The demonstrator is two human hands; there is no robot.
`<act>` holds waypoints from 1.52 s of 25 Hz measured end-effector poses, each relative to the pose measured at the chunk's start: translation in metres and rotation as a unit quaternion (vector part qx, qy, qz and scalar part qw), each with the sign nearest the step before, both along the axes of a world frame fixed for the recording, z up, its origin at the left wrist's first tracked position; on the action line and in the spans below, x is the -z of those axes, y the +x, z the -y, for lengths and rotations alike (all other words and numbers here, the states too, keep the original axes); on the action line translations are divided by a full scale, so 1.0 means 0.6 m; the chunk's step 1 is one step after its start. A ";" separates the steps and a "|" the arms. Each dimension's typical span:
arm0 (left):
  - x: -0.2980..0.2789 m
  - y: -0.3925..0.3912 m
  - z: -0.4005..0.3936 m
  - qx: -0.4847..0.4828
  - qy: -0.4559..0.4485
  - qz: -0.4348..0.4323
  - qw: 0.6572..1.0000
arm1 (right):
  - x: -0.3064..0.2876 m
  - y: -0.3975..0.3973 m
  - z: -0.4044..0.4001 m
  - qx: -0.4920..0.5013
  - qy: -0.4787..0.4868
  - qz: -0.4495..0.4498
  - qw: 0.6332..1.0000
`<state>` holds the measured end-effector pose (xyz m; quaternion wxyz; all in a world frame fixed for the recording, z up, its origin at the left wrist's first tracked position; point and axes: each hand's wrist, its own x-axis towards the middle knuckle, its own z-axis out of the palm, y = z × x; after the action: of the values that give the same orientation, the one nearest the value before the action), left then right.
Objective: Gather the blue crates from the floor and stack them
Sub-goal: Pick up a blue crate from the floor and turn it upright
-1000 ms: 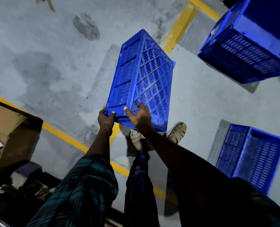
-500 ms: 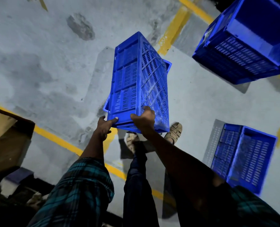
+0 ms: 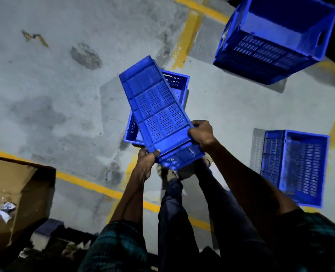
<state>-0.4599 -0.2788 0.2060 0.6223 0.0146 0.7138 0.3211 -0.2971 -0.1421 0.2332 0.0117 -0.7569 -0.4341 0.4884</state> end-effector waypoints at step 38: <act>-0.528 0.624 -0.542 -0.118 0.113 0.169 0.972 | -0.355 0.551 -0.153 0.050 0.355 0.088 0.929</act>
<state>-0.0855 0.0464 0.5229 0.6860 -0.0539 0.5538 0.4689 0.0337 -0.0502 0.4462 0.2661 -0.7641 -0.5399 0.2320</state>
